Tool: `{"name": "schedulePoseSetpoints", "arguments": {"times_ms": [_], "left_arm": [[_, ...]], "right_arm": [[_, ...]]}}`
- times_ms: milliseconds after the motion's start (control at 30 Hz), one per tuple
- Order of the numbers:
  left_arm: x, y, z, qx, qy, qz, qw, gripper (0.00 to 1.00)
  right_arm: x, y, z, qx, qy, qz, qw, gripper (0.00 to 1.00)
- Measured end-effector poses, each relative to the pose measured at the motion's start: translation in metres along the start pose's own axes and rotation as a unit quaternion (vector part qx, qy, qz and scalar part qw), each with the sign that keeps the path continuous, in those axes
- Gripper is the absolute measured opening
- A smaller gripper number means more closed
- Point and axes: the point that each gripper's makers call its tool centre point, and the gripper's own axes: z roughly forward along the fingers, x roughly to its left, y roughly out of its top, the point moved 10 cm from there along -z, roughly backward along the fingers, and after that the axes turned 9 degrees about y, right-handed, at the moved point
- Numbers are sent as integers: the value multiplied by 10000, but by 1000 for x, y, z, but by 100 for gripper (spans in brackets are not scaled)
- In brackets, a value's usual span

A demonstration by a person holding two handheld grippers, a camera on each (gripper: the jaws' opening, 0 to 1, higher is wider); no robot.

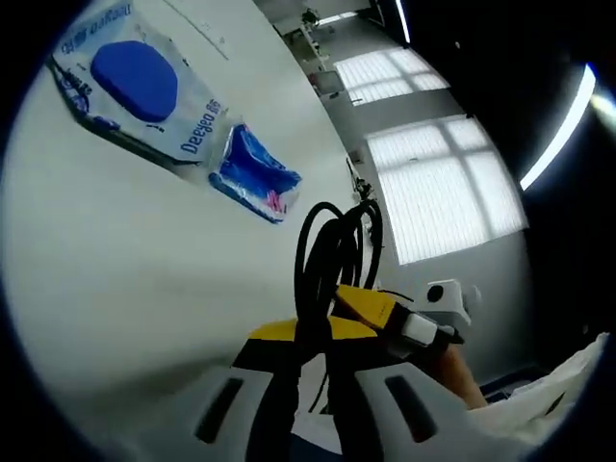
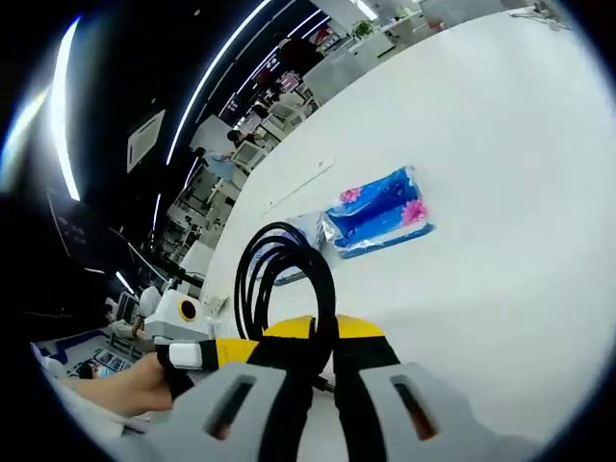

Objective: Arrange the tabletop items into an orderly group along one side of the table until the central work area is clear of visible clutter.

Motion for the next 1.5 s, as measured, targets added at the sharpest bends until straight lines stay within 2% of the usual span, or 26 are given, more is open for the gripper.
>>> {"name": "schedulePoseSetpoints", "arguments": {"times_ms": [133,300,567,700,967,1200,1500], "left_arm": [[7,2,7,48,310,-27,9995,6],[13,7,13,-5,605,-311,9977,6],[21,6,20,33,1107,-722,9912,6],[24,8,23,65,1180,-828,9895,6],[27,12,28,103,1277,-1061,9861,6],[29,11,29,138,1324,-1094,9850,7],[30,11,32,137,1301,-1135,9849,7]], "right_arm": [[-7,0,9,167,-151,53,9997,3],[-15,0,20,253,-280,35,9993,3],[-26,-6,31,446,-539,116,9975,5],[-29,-7,32,457,-592,180,9970,5],[-33,-6,35,616,-755,-120,9952,8],[-35,-7,35,682,-779,-253,9943,10],[-35,-10,31,553,-763,-434,9946,11]]}}
